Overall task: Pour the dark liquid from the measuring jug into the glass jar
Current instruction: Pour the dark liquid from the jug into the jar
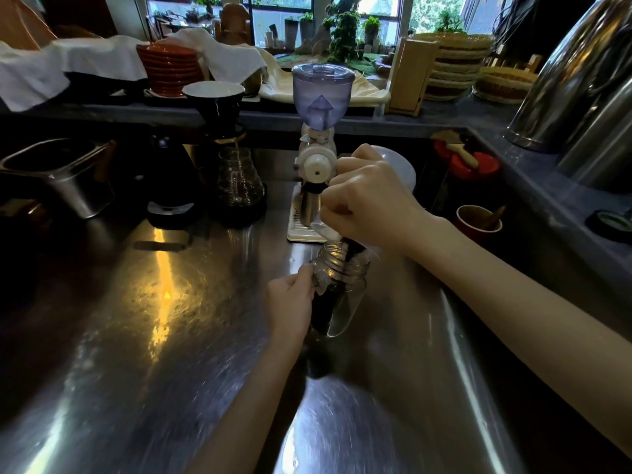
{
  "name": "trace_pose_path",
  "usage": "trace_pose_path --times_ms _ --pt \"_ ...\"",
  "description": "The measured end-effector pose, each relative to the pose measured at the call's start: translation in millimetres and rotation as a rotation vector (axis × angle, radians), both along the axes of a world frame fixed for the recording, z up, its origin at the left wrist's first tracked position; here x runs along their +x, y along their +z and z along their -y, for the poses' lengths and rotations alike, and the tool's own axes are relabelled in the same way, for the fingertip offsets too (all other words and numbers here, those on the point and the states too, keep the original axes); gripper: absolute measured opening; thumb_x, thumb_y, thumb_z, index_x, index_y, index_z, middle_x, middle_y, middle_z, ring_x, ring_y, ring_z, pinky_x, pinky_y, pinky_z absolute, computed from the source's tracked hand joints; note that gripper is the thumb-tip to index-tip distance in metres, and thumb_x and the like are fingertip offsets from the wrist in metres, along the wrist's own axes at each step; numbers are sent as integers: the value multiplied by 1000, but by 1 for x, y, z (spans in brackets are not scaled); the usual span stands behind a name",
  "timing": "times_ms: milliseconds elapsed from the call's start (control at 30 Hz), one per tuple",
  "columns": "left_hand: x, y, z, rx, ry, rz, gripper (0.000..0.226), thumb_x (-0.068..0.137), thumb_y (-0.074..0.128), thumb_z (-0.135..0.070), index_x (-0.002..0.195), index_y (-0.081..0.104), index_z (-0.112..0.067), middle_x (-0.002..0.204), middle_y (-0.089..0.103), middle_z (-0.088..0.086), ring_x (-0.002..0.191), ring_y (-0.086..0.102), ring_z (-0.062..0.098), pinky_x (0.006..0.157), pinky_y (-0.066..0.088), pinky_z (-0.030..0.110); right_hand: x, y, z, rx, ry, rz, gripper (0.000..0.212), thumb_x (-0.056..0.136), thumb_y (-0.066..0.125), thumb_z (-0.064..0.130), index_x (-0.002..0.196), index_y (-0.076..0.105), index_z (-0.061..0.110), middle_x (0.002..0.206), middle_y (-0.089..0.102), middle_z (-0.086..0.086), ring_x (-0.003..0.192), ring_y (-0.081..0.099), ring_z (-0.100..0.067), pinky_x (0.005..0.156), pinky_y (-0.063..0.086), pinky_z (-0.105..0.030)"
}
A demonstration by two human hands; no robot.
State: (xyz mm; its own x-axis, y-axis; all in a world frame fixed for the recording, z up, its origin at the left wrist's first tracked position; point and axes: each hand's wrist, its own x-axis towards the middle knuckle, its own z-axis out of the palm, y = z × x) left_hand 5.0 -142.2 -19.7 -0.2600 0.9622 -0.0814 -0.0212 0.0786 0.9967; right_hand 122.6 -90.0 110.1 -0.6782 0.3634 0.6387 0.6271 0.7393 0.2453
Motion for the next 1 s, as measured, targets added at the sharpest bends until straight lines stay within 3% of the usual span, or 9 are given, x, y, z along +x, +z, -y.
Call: trace_pose_path --times_ms 333,500,767,1000 --pt "-2 0 -6 -21 9 -1 42 78 54 -36 41 51 -15 57 45 15 60 43 25 63 34 37 0 -2 -3 24 14 14 31 73 49 10 43 44 16 40 49 1 56 31 -10 66 25 -27" --pt "2 4 -7 -18 12 0 44 83 53 -29 41 47 -17 50 41 6 56 39 22 61 30 35 -2 -5 -4 69 47 51 32 76 49 10 44 49 14 41 52 1 58 30 -10 70 29 -27" --pt "4 1 -10 -46 30 16 38 81 54 -32 47 54 -14 61 48 14 61 44 22 63 33 36 -2 -3 -2 106 93 56 33 76 49 7 44 49 13 40 52 -1 52 37 -14 67 28 -27" --pt "4 0 -11 -50 29 52 39 73 55 -41 48 60 -12 59 53 13 62 49 22 64 36 37 -1 -2 -3 88 71 47 34 77 49 8 44 50 12 39 51 -1 58 29 -10 68 27 -27"
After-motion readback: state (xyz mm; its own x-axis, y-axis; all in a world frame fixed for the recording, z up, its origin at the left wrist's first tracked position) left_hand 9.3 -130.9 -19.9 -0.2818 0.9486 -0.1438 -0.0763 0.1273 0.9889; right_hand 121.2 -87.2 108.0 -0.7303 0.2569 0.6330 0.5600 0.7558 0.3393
